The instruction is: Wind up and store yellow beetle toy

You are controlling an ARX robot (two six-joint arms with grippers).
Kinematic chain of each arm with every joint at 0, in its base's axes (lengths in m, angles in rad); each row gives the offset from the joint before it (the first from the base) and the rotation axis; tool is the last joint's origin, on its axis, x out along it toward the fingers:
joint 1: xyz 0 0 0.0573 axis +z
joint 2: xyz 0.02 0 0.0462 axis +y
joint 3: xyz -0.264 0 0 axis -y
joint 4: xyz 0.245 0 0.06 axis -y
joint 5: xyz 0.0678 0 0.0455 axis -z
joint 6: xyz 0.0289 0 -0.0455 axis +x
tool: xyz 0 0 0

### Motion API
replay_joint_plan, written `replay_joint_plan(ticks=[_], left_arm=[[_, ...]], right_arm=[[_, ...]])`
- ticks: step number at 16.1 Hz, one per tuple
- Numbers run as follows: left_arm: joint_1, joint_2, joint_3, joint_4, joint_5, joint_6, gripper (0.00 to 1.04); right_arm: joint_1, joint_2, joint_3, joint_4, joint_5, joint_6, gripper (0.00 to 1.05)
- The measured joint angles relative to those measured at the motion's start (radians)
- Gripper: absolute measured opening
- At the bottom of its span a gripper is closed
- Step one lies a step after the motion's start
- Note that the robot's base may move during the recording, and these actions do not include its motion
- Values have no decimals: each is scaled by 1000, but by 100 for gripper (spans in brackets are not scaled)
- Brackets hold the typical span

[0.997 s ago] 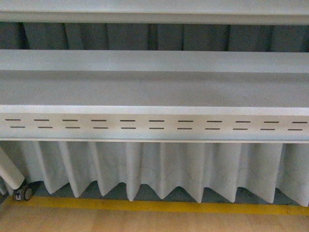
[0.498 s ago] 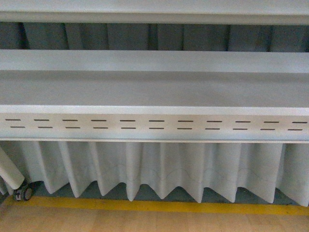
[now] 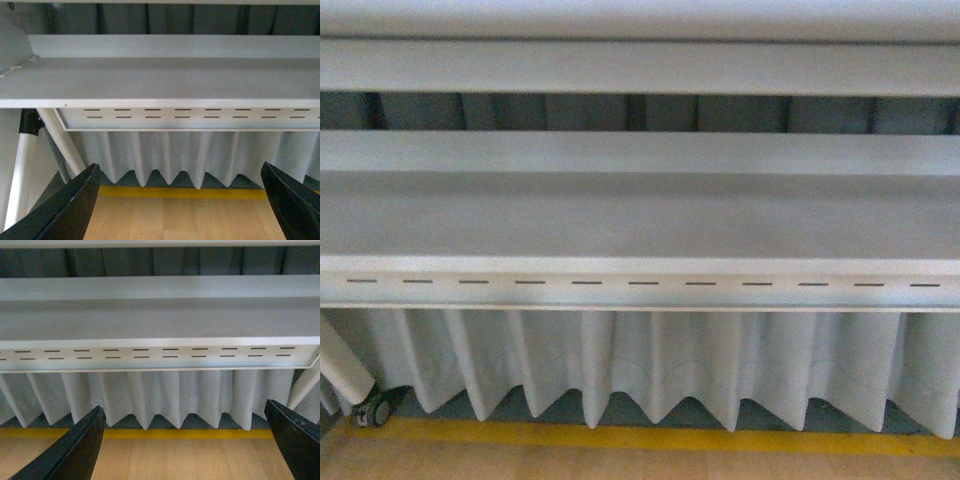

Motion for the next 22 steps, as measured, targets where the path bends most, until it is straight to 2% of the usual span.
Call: replay_joint_plan(ticks=[22], left_arm=[[0,0,0,4,-1,-1,98]], right_arm=[[0,1,0,3,0,3,98]])
